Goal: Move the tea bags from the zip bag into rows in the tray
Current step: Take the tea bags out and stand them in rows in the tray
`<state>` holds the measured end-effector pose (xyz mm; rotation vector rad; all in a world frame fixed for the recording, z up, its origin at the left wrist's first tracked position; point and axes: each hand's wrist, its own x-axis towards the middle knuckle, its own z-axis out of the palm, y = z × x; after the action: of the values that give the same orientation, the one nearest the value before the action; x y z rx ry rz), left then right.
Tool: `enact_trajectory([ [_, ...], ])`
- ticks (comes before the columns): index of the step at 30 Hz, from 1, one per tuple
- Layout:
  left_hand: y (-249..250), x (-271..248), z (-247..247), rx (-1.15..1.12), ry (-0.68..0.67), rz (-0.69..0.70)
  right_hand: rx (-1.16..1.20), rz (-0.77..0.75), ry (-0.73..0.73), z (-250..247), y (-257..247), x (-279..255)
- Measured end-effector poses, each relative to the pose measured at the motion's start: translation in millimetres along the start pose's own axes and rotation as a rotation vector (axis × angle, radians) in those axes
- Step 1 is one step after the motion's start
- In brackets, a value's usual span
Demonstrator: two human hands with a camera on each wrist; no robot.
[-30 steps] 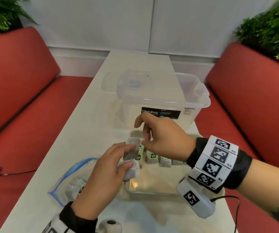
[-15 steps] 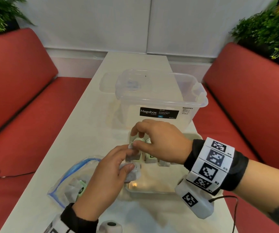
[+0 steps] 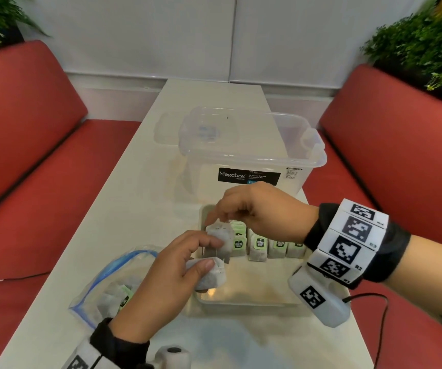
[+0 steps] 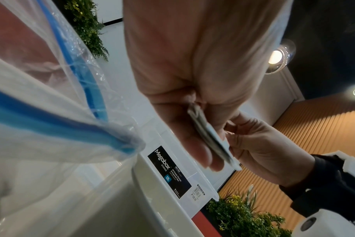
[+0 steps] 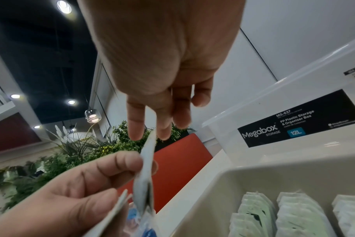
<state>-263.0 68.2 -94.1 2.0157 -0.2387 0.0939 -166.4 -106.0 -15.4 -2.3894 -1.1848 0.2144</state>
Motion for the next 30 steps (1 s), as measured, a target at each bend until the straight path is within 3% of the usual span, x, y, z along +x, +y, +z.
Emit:
enact_trajectory([
  [7, -2.8, -0.7, 2.4, -0.068, 0.010, -0.074, -0.051, -0.089, -0.043, -5.6, 12.6, 5.6],
  [18, -21.0, -19.3, -8.8, -0.167, 0.124, -0.227, -0.353, 0.301, -0.339, 21.4, 53.1, 20.2],
  [22, -25.9, -23.7, -11.4, -0.044, 0.140, -0.232, -0.390, 0.343, -0.407, 38.1, 62.2, 24.9],
  [30, -29.1, -27.1, -11.5, -0.118, 0.150, -0.268, -0.422, 0.381, -0.406, 54.1, 70.3, 32.2],
])
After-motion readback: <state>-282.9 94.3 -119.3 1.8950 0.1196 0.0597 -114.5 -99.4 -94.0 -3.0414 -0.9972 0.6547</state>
